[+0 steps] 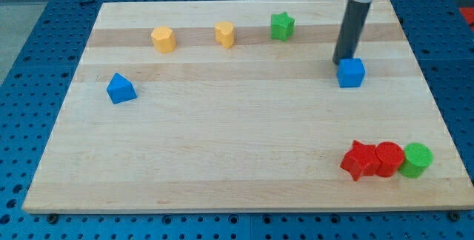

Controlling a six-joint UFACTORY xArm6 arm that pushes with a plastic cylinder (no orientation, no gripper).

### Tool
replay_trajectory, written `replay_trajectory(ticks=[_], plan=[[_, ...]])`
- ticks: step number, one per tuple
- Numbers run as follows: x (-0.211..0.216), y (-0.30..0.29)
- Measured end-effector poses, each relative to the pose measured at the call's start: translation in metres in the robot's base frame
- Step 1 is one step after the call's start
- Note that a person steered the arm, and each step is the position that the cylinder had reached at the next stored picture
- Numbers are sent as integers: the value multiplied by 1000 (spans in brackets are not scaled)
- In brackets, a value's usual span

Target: Push blue cube towards green circle

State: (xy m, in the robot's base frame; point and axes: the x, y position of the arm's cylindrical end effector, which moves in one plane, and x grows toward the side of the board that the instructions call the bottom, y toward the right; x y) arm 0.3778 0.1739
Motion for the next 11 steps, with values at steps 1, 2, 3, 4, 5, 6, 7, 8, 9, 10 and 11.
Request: replay_trajectory(ticks=[1, 2, 3, 4, 5, 6, 7, 8, 9, 10, 11], plan=[[18, 21], [34, 39], [35, 43], [15, 32], [-4, 13], [3, 0], [28, 0], [51, 2], [63, 19], [66, 24], [66, 24]])
